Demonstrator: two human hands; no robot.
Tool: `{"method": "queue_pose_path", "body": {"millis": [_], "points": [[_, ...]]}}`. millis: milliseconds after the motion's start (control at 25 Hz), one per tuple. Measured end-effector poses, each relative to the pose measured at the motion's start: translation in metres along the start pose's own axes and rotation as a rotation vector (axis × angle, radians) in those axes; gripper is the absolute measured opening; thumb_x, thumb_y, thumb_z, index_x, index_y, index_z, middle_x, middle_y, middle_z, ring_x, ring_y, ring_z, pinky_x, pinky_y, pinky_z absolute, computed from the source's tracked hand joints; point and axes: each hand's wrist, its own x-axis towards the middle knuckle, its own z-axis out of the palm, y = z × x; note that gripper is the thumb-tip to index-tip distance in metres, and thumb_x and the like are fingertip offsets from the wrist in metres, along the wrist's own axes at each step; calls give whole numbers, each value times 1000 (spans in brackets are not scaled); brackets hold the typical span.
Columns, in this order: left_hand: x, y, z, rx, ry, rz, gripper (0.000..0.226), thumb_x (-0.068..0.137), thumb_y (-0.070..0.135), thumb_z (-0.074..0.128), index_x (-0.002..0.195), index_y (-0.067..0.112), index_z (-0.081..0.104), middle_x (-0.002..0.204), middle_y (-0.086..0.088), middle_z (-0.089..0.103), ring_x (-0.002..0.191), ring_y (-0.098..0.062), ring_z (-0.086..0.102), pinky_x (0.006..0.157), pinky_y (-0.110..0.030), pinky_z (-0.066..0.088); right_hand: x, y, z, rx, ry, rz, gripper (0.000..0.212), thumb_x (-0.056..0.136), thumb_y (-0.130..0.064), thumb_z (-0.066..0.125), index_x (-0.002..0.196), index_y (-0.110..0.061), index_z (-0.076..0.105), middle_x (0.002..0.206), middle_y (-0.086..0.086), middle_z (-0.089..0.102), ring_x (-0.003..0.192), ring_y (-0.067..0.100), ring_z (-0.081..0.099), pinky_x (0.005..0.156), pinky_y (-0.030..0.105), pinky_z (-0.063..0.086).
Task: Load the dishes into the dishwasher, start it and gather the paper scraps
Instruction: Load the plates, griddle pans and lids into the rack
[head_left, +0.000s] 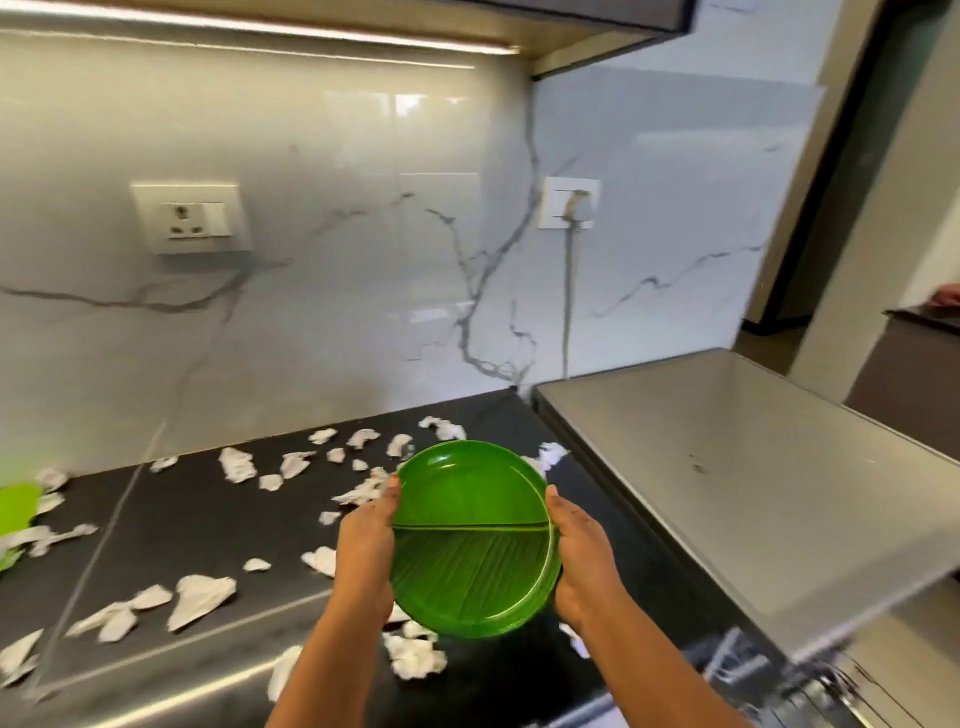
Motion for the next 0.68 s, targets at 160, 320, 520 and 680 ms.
{"method": "queue_pose_path", "body": {"millis": [160,320,520,680], "points": [[-36,-48,94,136,-118,18,46,84,52,60,73,8,69,84,-22,70,84,-41,65,84,-59,50,-18,-49,-100,-10,162,-93,29,93,-23,54,91,1,70,92,23,70,90,40,66,85,56,51],[-97,-89,201,279,-309,63,47,87,44,60,72,0,65,71,-19,60,66,-26,57,63,-38,50,-46,-82,-217,-10,376,-163,24,92,-19,55,85,-1,70,78,16,72,73,28,67,75,42,57],[-177,-171,304,464,-621,86,32,82,37,69,65,11,61,70,-13,54,70,-19,50,65,-32,37,-98,-101,-362,35,623,-173,15,83,9,57,75,-2,64,66,14,65,61,25,58,65,38,51],[-229,-235,346,638,-803,28,29,81,33,71,63,14,58,69,-13,58,66,-22,53,62,-32,39,-131,-79,-451,121,850,-102,17,81,11,57,79,-4,66,71,14,68,67,27,62,72,44,53]]}}
